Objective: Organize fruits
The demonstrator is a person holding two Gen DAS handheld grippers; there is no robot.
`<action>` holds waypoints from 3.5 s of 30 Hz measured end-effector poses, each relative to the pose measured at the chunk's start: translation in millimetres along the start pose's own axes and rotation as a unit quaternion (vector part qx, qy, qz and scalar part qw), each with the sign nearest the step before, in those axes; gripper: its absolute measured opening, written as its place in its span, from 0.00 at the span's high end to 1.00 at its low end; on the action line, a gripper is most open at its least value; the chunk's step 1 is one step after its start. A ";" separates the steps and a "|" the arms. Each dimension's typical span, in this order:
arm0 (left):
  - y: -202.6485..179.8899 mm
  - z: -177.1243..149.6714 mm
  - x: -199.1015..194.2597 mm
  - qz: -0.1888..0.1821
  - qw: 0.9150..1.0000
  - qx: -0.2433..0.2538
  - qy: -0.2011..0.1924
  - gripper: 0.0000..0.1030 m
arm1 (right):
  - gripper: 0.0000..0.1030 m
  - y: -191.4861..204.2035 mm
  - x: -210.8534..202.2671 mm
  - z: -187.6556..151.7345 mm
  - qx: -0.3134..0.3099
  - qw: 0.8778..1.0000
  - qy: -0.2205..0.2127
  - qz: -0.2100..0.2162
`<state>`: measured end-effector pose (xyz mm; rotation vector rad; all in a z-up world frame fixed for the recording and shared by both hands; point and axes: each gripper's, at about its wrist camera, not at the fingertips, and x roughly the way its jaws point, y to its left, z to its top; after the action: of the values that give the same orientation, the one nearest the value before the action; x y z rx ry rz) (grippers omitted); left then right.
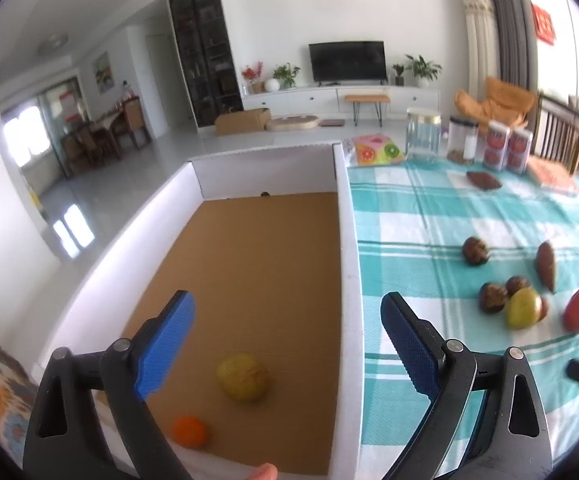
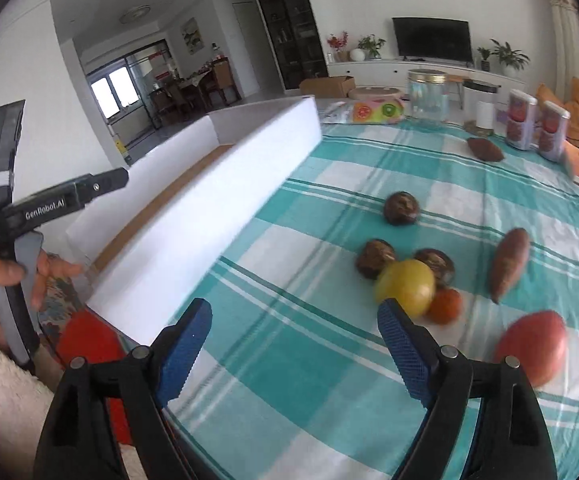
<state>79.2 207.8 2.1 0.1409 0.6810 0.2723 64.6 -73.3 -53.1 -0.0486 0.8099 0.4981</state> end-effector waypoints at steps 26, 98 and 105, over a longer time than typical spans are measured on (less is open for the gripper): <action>-56.3 -15.1 -59.7 0.086 0.992 0.048 -0.082 0.05 | 0.10 -179.5 -36.9 -70.0 0.125 0.967 0.053 -0.217; -183.4 -70.9 30.1 -0.184 0.976 0.019 0.115 0.00 | 0.00 -210.2 -7.1 -59.3 0.141 0.957 0.052 -0.248; -183.5 -70.7 30.3 -0.184 0.976 0.019 0.115 0.00 | 0.00 -210.1 -7.1 -59.3 0.141 0.957 0.052 -0.248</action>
<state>93.7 44.1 -110.2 0.0177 0.9273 -0.0825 113.4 -275.5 -119.8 -0.0138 0.9286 -0.0975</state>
